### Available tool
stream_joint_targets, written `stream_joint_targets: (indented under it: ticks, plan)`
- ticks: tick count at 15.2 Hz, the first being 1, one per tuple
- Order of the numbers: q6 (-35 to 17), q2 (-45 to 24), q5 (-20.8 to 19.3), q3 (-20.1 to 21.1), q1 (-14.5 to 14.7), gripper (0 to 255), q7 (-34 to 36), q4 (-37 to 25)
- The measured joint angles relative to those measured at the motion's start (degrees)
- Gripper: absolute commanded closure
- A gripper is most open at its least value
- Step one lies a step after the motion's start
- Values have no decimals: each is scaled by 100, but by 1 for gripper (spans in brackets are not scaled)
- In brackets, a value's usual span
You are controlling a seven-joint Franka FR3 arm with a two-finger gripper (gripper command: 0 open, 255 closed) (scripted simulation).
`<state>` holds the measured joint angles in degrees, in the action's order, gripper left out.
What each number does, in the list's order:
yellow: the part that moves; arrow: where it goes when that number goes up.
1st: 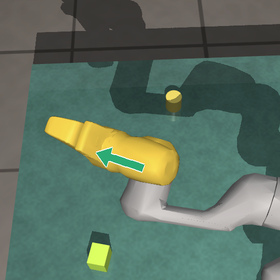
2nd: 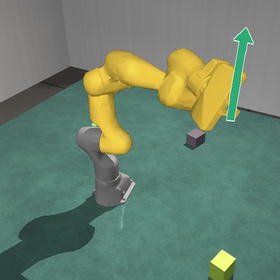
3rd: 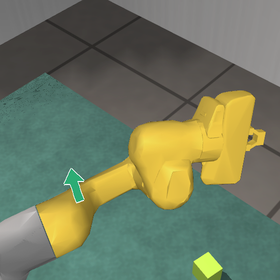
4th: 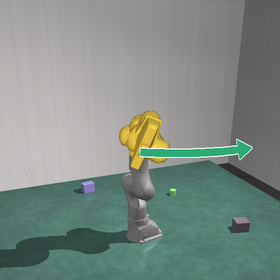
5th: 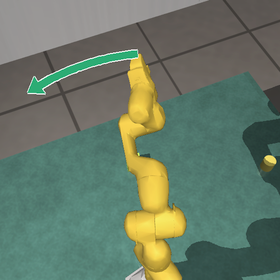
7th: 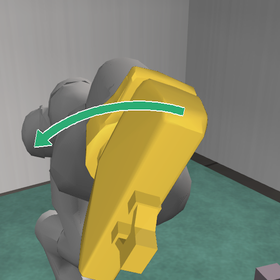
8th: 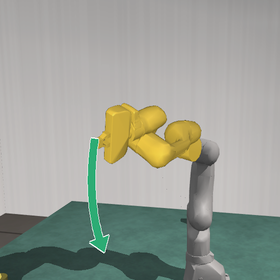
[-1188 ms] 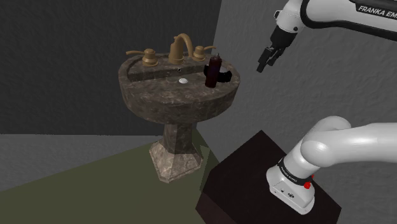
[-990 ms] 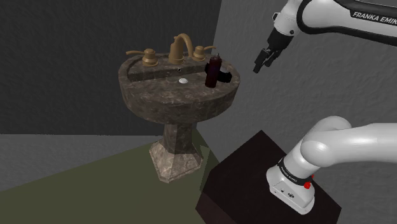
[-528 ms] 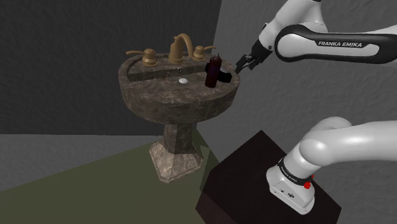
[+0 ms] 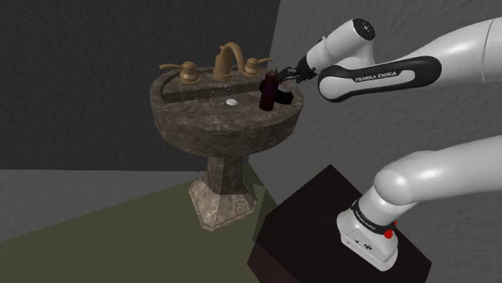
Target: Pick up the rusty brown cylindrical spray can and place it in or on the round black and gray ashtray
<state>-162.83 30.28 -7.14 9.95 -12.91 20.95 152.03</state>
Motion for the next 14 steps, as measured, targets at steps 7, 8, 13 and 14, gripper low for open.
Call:
stream_joint_targets:
  ticks: [7,8,13,14]
  plan:
    - [-1772,-1151,-848,1743,-2084,0,1422,-435]
    - [-1830,-1242,-922,1932,-2292,0,1503,-499]
    - [-2033,-1530,-1201,2647,-3102,0,1759,-683]
    - [-2042,-1538,-1210,2673,-3132,0,1768,-687]
